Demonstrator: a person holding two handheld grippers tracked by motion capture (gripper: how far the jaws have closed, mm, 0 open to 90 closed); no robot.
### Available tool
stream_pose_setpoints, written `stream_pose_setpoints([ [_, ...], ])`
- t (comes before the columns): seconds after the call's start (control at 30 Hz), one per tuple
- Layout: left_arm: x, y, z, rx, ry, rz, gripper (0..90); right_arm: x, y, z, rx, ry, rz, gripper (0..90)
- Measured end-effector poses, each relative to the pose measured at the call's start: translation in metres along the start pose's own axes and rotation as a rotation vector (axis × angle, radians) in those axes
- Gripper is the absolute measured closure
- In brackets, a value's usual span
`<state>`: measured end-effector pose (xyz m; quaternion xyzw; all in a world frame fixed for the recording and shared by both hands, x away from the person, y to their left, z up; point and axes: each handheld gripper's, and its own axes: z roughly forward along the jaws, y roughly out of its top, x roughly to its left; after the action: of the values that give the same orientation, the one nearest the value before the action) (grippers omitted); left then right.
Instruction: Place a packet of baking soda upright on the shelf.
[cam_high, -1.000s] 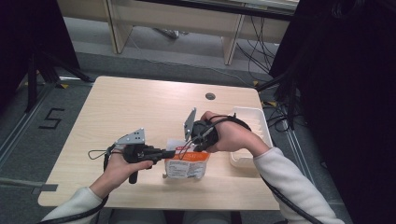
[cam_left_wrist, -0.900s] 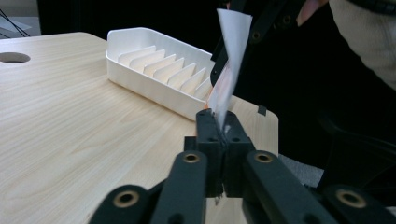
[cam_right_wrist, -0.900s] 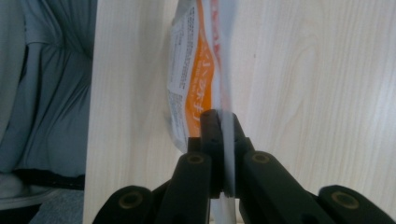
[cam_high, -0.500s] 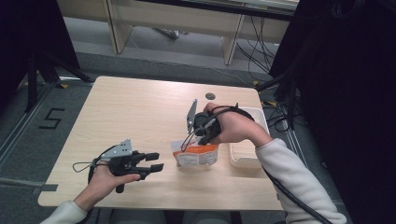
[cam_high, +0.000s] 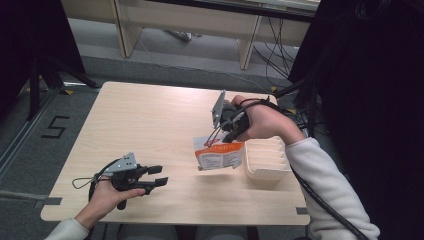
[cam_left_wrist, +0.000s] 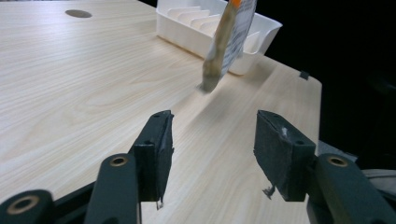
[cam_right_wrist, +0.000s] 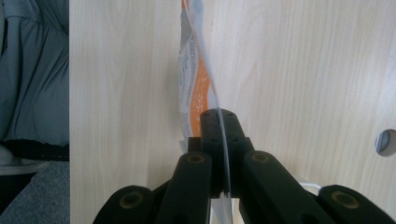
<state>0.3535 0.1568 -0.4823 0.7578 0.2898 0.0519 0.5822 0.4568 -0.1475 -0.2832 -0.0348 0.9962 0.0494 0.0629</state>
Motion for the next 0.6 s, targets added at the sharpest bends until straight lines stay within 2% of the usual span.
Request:
stream_pose_setpoints([
  [0.07, 0.0, 0.0, 0.001, 0.002, 0.0, 0.0, 46.0, -0.005, -0.004, -0.003, -0.011, -0.012, -0.013, 90.0],
  [0.1, 0.001, 0.0, 0.001, 0.003, -0.003, 0.002, 46.0, -0.009, -0.006, -0.003, -0.03, -0.008, -0.048, 90.0],
  [0.13, 0.0, -0.001, 0.002, 0.001, -0.003, -0.005, 46.0, -0.009, -0.009, -0.006, -0.02, -0.015, 0.0, 90.0],
  [0.17, 0.0, -0.001, 0.003, 0.006, 0.002, -0.004, 46.0, -0.011, -0.012, -0.007, -0.026, -0.019, 0.012, 90.0],
  [0.2, 0.0, -0.001, 0.003, 0.008, -0.001, -0.003, 46.0, -0.016, -0.014, -0.008, -0.039, -0.018, -0.025, 90.0],
  [0.23, 0.001, -0.001, 0.004, 0.008, -0.009, 0.0, 46.0, -0.015, -0.018, -0.011, -0.019, -0.013, 0.032, 90.0],
  [0.4, 0.002, -0.001, 0.003, 0.004, -0.001, -0.008, 46.0, -0.024, -0.03, -0.015, -0.034, -0.028, 0.028, 90.0],
  [0.43, 0.002, -0.001, 0.003, 0.002, -0.002, -0.012, 46.0, -0.028, -0.032, -0.015, -0.045, -0.033, -0.016, 90.0],
  [0.47, 0.002, -0.001, 0.003, 0.0, -0.003, -0.013, 46.0, -0.027, -0.035, -0.016, -0.029, -0.036, 0.03, 90.0],
  [0.5, 0.002, -0.001, 0.003, -0.002, -0.002, -0.017, 46.0, -0.032, -0.037, -0.015, -0.042, -0.047, -0.028, 90.0],
  [0.53, 0.002, -0.001, 0.003, 0.001, 0.002, -0.024, 46.0, -0.031, -0.039, -0.016, -0.027, -0.043, 0.018, 90.0],
  [0.57, 0.003, -0.001, 0.003, 0.002, 0.0, -0.016, 46.0, -0.032, -0.042, -0.017, -0.025, -0.044, 0.021, 90.0],
  [0.6, 0.003, -0.001, 0.003, 0.003, 0.0, -0.016, 46.0, -0.035, -0.044, -0.016, -0.032, -0.044, -0.005, 90.0],
])
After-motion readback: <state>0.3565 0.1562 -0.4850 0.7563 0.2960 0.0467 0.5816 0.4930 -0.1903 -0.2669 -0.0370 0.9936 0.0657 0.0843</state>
